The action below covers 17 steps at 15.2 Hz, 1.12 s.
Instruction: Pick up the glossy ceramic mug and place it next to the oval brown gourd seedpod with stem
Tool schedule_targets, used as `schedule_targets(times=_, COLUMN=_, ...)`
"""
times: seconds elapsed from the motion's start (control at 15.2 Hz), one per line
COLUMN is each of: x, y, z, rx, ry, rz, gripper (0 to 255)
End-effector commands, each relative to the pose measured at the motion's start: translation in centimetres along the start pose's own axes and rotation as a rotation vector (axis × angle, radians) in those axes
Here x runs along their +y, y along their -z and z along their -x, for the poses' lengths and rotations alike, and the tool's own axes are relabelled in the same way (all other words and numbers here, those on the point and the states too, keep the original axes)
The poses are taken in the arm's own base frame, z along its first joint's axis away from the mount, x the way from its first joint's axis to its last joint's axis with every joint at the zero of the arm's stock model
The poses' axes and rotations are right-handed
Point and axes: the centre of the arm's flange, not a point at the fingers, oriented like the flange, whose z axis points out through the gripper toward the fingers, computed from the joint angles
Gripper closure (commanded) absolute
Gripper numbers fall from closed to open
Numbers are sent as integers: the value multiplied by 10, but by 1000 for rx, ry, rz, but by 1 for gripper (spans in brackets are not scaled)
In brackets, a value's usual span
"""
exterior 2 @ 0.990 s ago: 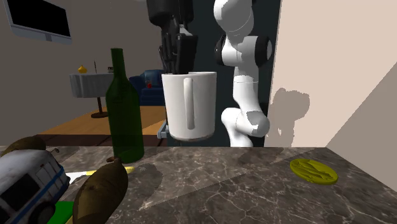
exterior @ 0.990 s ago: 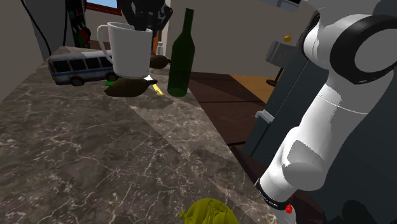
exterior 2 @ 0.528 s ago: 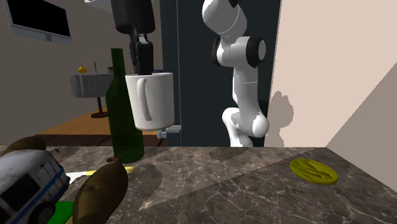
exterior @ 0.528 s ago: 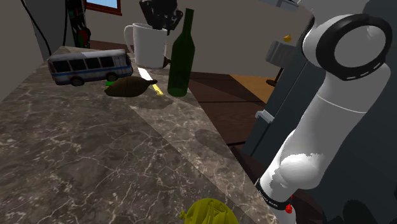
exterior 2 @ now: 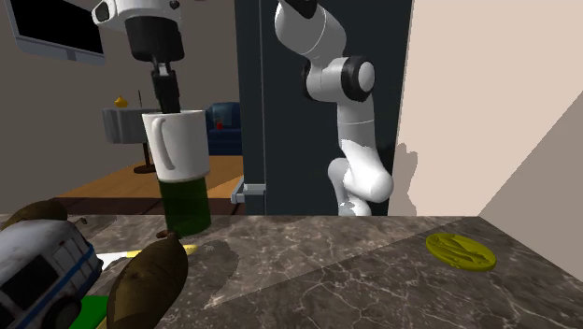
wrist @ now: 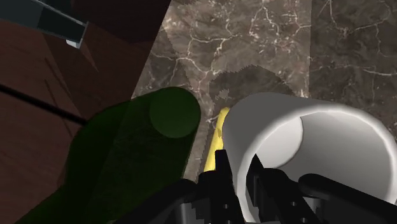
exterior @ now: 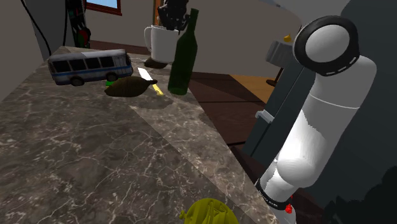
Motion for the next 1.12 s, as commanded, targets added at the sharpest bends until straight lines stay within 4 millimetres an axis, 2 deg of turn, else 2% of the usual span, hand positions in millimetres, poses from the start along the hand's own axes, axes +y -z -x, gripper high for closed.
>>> schedule_targets(times=0.0, x=24, y=2, z=-13, rx=1, ry=1, rz=0, gripper=255)
schedule_targets(times=0.59, x=128, y=5, z=-71, rx=1, ry=1, rz=0, gripper=255)
schedule_targets(times=0.66, x=131, y=5, z=-72, rx=1, ry=1, rz=0, gripper=255)
schedule_targets(times=1.06, x=132, y=-26, z=-74, rx=1, ry=1, rz=0, gripper=255)
